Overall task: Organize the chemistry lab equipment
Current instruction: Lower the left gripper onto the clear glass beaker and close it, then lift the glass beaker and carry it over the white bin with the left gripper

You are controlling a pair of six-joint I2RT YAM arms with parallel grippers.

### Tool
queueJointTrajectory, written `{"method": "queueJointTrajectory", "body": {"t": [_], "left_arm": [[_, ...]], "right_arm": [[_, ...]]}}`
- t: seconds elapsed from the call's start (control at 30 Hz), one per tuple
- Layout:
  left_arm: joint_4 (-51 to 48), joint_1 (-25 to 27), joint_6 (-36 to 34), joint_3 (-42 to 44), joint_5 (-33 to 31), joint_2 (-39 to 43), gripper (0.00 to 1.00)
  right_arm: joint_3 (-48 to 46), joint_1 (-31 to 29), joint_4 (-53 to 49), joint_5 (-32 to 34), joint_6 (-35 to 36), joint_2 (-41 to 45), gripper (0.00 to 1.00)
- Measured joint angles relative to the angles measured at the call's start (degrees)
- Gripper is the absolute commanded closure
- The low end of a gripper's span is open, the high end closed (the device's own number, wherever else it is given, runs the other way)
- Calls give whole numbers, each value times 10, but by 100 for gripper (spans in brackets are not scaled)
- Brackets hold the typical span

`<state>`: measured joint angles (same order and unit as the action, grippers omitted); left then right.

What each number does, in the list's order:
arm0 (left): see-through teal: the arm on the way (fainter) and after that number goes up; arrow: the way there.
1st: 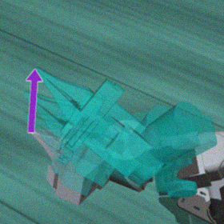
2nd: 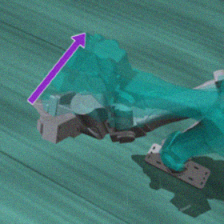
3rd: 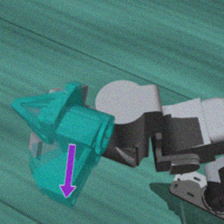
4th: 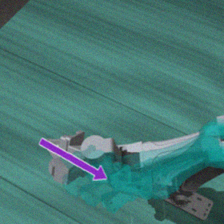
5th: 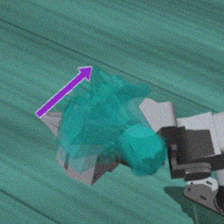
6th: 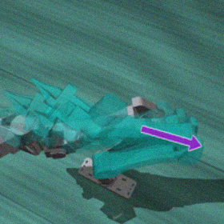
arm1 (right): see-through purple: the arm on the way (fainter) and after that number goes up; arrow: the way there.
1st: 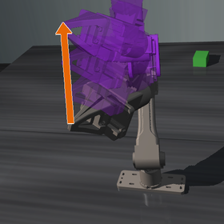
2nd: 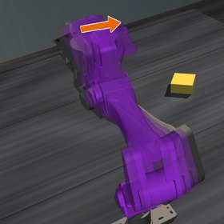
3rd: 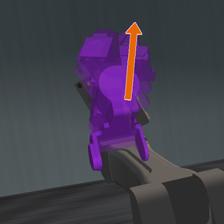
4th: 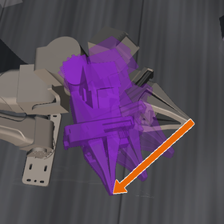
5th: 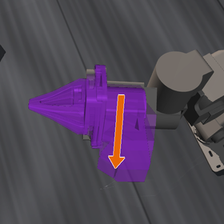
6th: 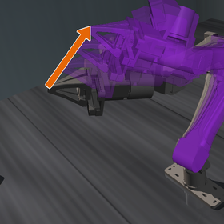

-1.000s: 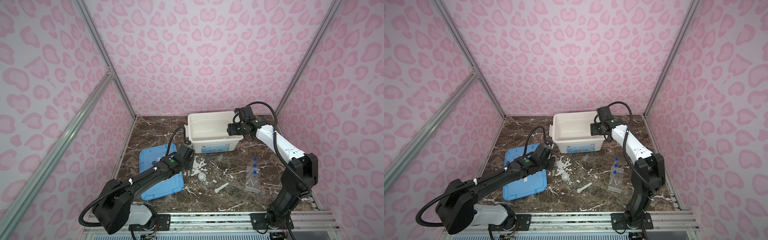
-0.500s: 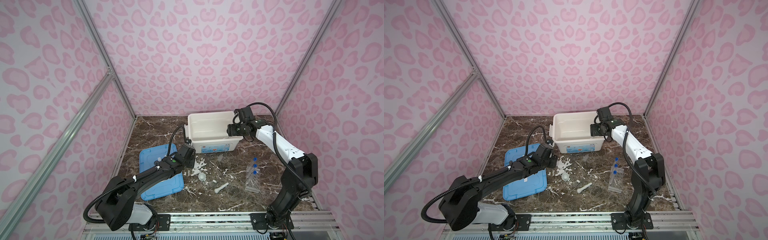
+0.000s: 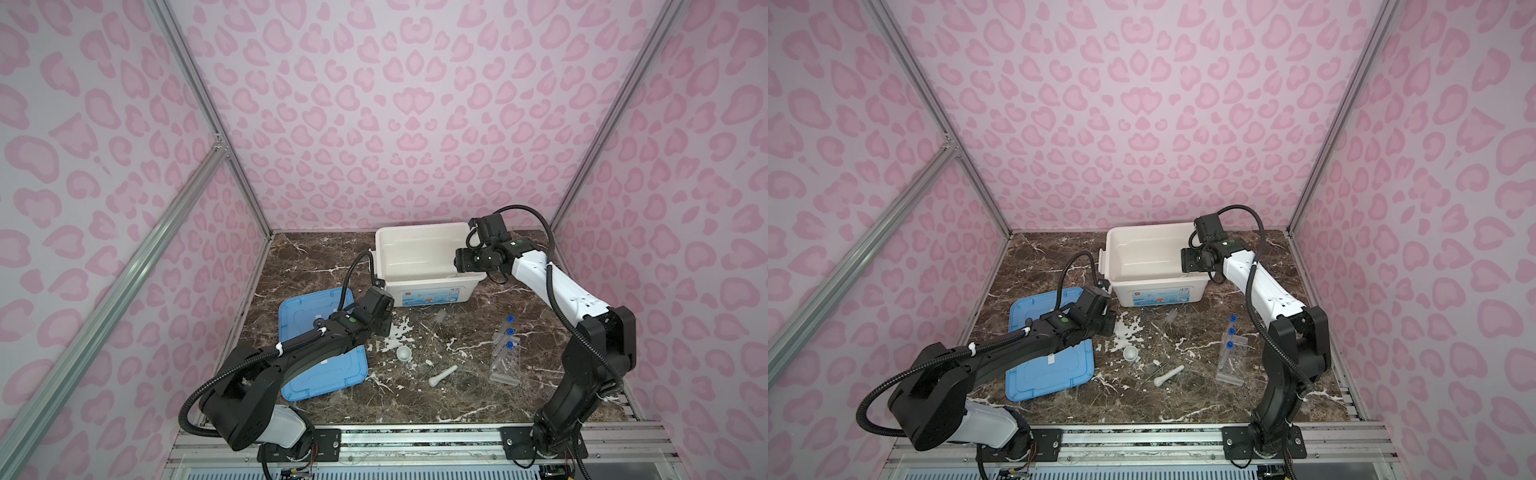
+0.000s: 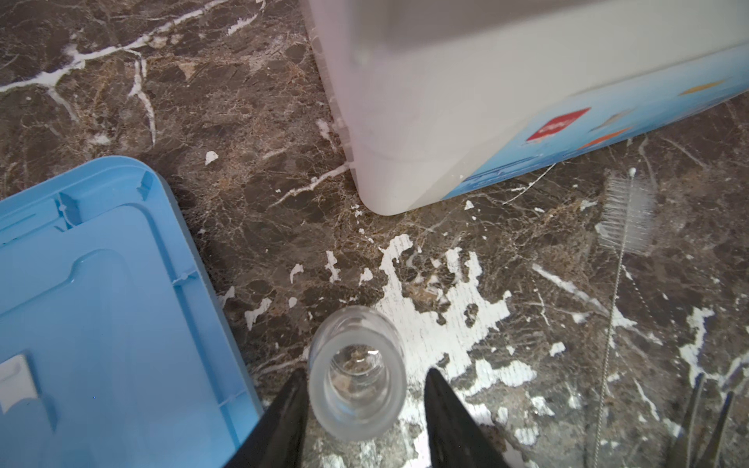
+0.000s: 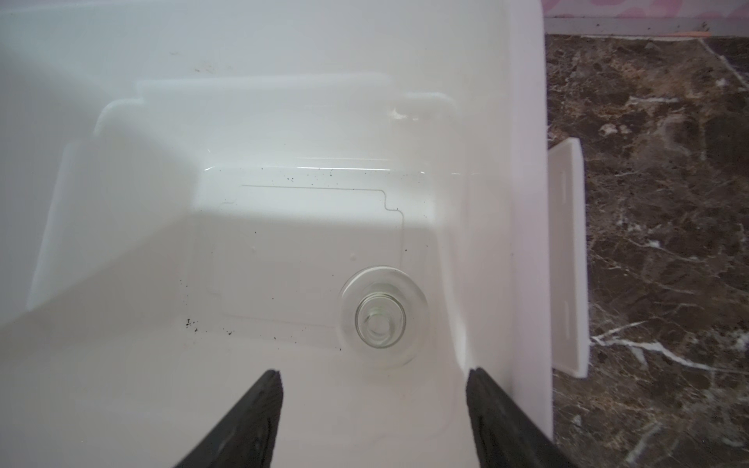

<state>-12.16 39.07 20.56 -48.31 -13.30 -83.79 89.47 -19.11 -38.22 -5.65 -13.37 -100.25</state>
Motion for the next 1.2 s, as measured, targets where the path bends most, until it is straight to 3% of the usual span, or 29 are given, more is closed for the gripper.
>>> {"method": "queueJointTrajectory", "body": {"t": [0.6, 0.8, 1.2], "left_arm": [[-2, 0, 0, -12, -6, -21, 52], [-2, 0, 0, -13, -7, -23, 62], [-2, 0, 0, -13, -6, -21, 63]], "right_arm": [[0, 2, 9, -6, 0, 0, 26], [0, 4, 9, -8, 0, 0, 26], [0, 5, 10, -15, -2, 0, 26]]}}
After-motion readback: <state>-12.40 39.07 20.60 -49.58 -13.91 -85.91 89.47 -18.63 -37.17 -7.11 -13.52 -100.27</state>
